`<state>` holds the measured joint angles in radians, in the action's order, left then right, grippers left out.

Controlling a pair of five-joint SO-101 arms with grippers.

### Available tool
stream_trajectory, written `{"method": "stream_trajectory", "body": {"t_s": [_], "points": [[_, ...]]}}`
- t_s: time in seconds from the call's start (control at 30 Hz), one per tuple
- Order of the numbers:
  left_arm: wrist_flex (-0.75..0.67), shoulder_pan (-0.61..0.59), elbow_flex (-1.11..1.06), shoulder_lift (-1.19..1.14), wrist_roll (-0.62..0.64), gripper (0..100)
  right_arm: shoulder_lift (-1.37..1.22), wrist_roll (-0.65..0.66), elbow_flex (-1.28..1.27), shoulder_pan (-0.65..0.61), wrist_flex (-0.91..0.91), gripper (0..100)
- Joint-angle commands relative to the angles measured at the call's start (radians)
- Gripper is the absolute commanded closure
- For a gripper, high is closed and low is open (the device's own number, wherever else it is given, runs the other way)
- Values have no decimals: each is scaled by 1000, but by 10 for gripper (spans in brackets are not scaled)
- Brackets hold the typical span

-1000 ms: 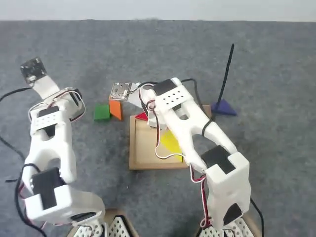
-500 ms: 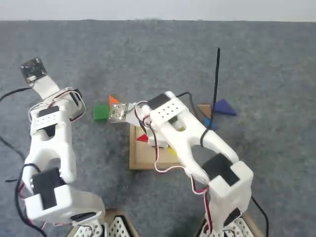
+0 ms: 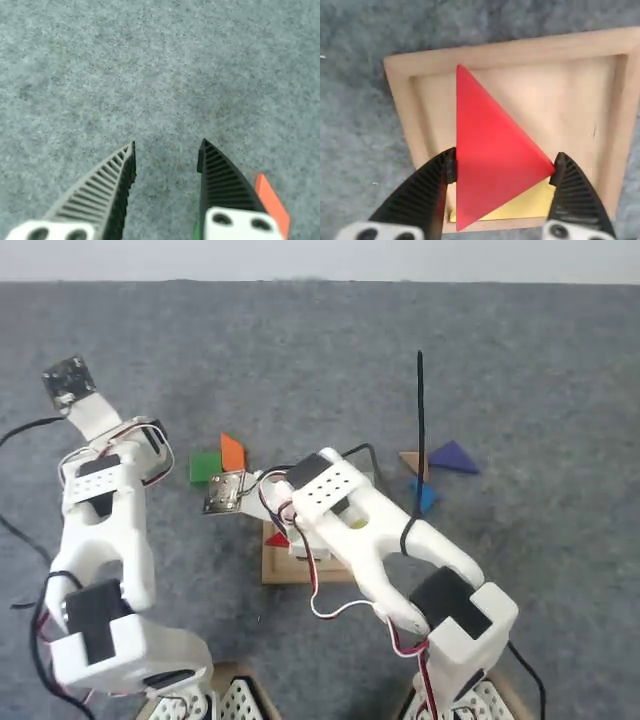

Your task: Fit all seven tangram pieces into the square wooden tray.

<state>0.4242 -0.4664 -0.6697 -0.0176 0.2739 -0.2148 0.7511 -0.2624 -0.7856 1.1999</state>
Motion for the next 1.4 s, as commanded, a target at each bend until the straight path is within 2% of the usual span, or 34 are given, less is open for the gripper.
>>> {"method": "stream_trajectory", "body": {"t_s": [0.0,0.8,1.0,1.37], "points": [[8,8,54,9,14,801,56,-21,-3,-12,-8,794],[5,8,54,9,14,801,48,26,-8,-38,76,787],[5,8,54,9,14,801,58,21,-5,-33,84,689],[3,8,54,9,14,801,61,-28,26,-33,84,686]]}}
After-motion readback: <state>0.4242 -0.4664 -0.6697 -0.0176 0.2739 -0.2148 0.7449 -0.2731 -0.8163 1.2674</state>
